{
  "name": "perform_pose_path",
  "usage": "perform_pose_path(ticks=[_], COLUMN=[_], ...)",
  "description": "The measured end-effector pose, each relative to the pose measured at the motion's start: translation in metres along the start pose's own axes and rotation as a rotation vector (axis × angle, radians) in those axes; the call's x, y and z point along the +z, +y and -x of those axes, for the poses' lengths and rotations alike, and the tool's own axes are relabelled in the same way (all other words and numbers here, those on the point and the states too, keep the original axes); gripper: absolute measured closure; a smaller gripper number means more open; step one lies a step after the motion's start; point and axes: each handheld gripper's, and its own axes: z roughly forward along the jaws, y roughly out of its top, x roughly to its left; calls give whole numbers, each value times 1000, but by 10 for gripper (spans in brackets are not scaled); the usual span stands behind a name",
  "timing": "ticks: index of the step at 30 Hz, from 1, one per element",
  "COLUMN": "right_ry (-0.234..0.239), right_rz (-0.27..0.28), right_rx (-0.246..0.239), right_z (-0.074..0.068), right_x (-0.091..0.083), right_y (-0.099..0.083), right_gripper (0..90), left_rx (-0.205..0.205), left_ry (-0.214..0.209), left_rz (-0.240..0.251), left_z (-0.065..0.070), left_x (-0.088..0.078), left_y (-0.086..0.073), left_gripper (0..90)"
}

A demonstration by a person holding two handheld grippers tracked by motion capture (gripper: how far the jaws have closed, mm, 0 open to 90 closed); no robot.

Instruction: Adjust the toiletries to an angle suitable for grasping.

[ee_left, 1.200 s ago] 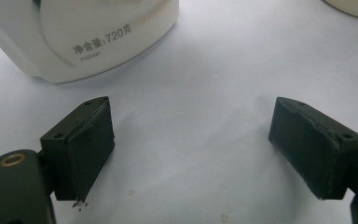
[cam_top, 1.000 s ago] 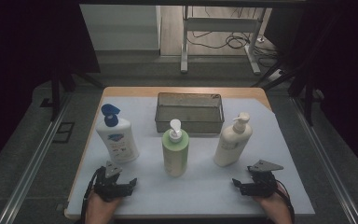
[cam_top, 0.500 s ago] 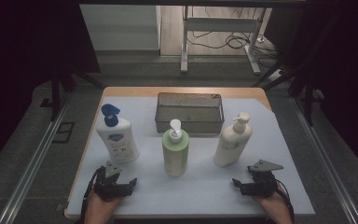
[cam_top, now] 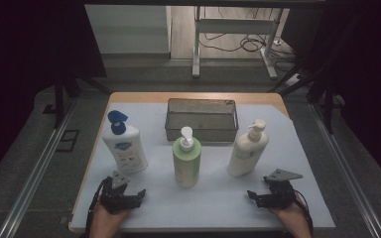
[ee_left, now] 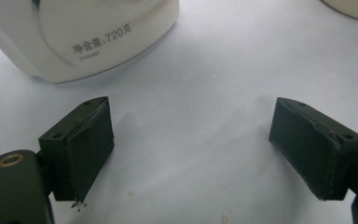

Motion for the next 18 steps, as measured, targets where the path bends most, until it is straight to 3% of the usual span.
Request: perform_pose_path(ticks=[8,18], right_ry=[7,11], right_rz=[19,60], right_rx=[37,17], right_z=[4,7], right_x=[-6,-13], right_y=[3,11], right_gripper=[187,409], left_rx=[0,0], left_ry=[0,0], left_rz=[0,1], left_z=[0,0], left_x=[0,0], left_y=[0,0], left_gripper=[134,134])
